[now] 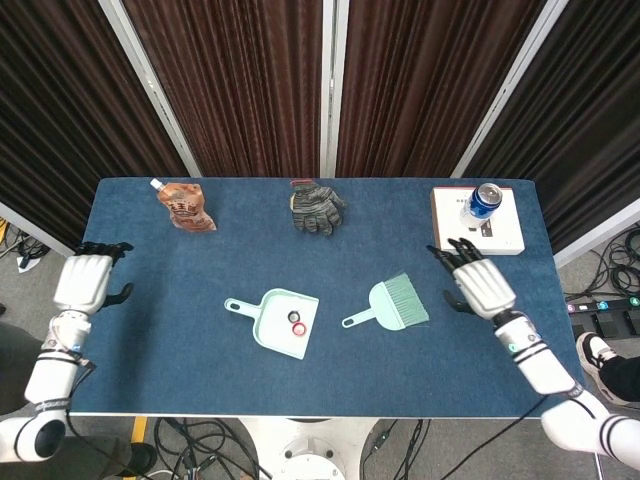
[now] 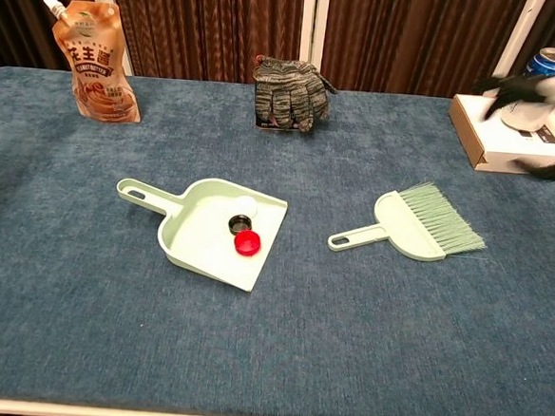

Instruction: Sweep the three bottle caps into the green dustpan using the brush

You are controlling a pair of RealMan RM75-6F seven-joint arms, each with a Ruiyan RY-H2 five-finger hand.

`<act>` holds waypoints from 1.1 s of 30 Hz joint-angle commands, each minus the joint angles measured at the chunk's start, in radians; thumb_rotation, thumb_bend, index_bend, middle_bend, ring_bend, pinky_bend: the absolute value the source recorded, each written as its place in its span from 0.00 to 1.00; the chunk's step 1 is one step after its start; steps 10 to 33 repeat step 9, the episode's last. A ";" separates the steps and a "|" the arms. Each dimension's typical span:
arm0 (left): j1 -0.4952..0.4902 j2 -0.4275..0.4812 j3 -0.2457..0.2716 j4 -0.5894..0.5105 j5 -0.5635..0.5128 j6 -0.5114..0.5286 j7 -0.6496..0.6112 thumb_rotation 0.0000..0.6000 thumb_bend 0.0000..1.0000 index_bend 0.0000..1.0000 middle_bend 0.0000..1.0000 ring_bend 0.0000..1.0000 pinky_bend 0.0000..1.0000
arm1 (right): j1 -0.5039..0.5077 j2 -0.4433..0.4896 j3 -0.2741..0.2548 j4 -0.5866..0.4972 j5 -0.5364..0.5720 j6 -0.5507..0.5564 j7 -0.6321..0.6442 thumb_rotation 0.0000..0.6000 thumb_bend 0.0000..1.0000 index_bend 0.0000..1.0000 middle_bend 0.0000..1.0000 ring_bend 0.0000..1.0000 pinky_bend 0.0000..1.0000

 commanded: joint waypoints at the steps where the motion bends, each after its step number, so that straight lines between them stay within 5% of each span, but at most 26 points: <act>1: 0.092 0.024 0.033 -0.013 0.051 0.095 -0.032 1.00 0.29 0.26 0.31 0.25 0.18 | -0.131 0.089 0.005 -0.082 0.047 0.137 0.037 1.00 0.33 0.02 0.22 0.02 0.06; 9: 0.263 0.043 0.087 -0.093 0.118 0.256 -0.034 1.00 0.27 0.26 0.31 0.25 0.18 | -0.340 0.131 -0.012 -0.173 0.054 0.363 0.047 1.00 0.33 0.03 0.23 0.02 0.07; 33: 0.263 0.043 0.087 -0.093 0.118 0.256 -0.034 1.00 0.27 0.26 0.31 0.25 0.18 | -0.340 0.131 -0.012 -0.173 0.054 0.363 0.047 1.00 0.33 0.03 0.23 0.02 0.07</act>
